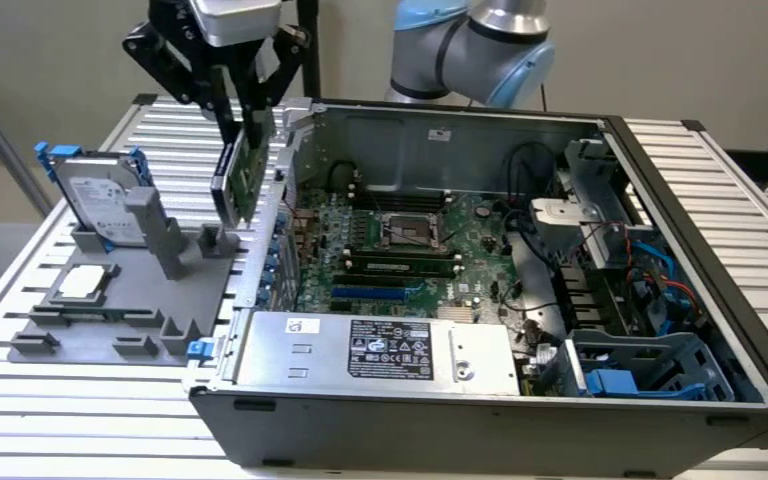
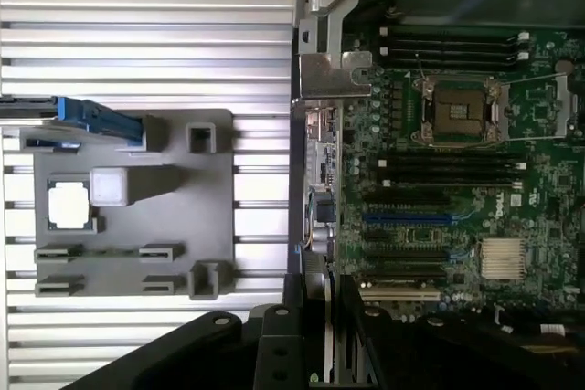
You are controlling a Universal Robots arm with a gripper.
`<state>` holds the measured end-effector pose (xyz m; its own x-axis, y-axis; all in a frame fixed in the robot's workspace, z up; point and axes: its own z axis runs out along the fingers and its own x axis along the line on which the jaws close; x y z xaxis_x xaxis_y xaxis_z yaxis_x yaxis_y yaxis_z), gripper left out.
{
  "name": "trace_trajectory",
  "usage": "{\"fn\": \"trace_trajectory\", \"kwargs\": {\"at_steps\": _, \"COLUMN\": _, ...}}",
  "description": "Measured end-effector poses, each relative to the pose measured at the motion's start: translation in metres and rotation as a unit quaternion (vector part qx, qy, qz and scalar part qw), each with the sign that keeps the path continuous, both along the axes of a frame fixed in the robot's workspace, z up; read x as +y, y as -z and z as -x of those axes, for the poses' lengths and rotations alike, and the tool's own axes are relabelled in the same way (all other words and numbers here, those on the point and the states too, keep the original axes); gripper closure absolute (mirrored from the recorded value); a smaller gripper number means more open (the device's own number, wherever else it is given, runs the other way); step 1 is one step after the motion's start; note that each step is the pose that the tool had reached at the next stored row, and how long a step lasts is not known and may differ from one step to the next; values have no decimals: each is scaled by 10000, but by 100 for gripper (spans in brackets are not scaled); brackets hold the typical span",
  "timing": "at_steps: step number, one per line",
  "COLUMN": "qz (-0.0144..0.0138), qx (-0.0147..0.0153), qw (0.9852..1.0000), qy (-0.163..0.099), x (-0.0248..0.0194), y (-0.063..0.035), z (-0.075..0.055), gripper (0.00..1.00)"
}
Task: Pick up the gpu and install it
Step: 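Pick up the gpu and move the gpu toward the slot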
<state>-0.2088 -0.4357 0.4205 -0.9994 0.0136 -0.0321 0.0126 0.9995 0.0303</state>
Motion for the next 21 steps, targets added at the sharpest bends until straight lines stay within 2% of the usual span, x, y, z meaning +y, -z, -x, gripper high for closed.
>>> {"fn": "trace_trajectory", "kwargs": {"at_steps": 8, "qz": 1, "qx": 50, "qw": 10000, "qy": 0, "x": -1, "y": 2, "z": -365, "gripper": 100}}
{"fn": "trace_trajectory", "kwargs": {"at_steps": 11, "qz": 5, "qx": 60, "qw": 10000, "qy": -1, "x": -1, "y": 21, "z": -500, "gripper": 100}}
{"fn": "trace_trajectory", "kwargs": {"at_steps": 15, "qz": 23, "qx": 62, "qw": 10000, "qy": 0, "x": -1, "y": 61, "z": -683, "gripper": 100}}
{"fn": "trace_trajectory", "kwargs": {"at_steps": 21, "qz": 70, "qx": 64, "qw": 10000, "qy": 0, "x": -1, "y": 115, "z": -958, "gripper": 100}}
